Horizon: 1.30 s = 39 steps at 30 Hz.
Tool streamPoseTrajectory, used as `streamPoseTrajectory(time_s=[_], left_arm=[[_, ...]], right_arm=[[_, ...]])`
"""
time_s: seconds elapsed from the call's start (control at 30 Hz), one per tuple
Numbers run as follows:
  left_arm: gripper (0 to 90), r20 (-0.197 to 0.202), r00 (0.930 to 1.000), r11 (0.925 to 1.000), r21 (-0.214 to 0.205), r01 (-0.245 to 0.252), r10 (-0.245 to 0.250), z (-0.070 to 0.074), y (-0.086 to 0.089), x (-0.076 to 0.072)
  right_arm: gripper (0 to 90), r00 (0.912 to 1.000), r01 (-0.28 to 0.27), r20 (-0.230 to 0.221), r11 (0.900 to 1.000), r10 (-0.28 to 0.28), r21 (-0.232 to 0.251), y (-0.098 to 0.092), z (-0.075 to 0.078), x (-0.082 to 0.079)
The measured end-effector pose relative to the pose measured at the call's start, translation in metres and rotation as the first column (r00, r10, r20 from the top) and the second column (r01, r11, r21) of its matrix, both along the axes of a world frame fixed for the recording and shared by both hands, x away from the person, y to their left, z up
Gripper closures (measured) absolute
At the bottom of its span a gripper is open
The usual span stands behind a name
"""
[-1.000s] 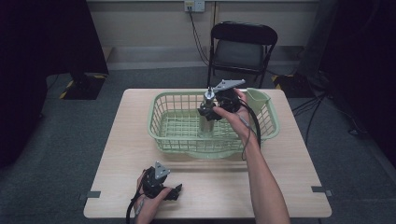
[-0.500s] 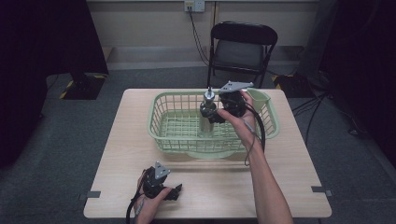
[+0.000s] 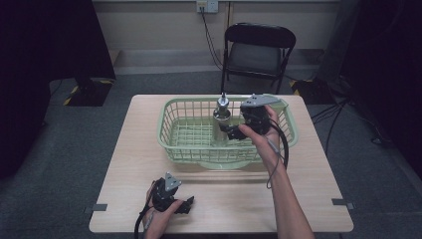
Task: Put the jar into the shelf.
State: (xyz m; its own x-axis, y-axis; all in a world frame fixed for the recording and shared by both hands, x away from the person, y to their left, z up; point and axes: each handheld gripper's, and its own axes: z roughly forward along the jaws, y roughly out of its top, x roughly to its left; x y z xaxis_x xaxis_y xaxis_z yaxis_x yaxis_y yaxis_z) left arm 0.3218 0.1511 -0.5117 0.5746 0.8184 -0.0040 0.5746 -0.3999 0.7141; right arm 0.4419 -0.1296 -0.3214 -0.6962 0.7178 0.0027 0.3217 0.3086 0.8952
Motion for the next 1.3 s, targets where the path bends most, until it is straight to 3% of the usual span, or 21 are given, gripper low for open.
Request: streamPoseTrajectory(time_s=[0.23,0.6,1.3], left_arm=[[0.3,0.0,1.0,1.0,-0.002,-0.002,0.002,0.0,0.0,0.0],[0.3,0.001,1.0,1.0,0.0,0.0,0.0,0.0,0.0,0.0],[0.3,0.0,1.0,1.0,-0.002,-0.001,0.001,0.0,0.0,0.0]], right_arm=[[3.1,0.9987,0.034,-0.037,0.9994,-0.034,0.008,-0.005,0.001,-0.017],[3.4,0.9966,0.081,-0.018,0.9965,-0.081,0.02,-0.015,-0.001,-0.043],[3.7,0.9869,0.16,-0.037,0.9846,-0.157,0.072,-0.041,-0.026,-0.082]])
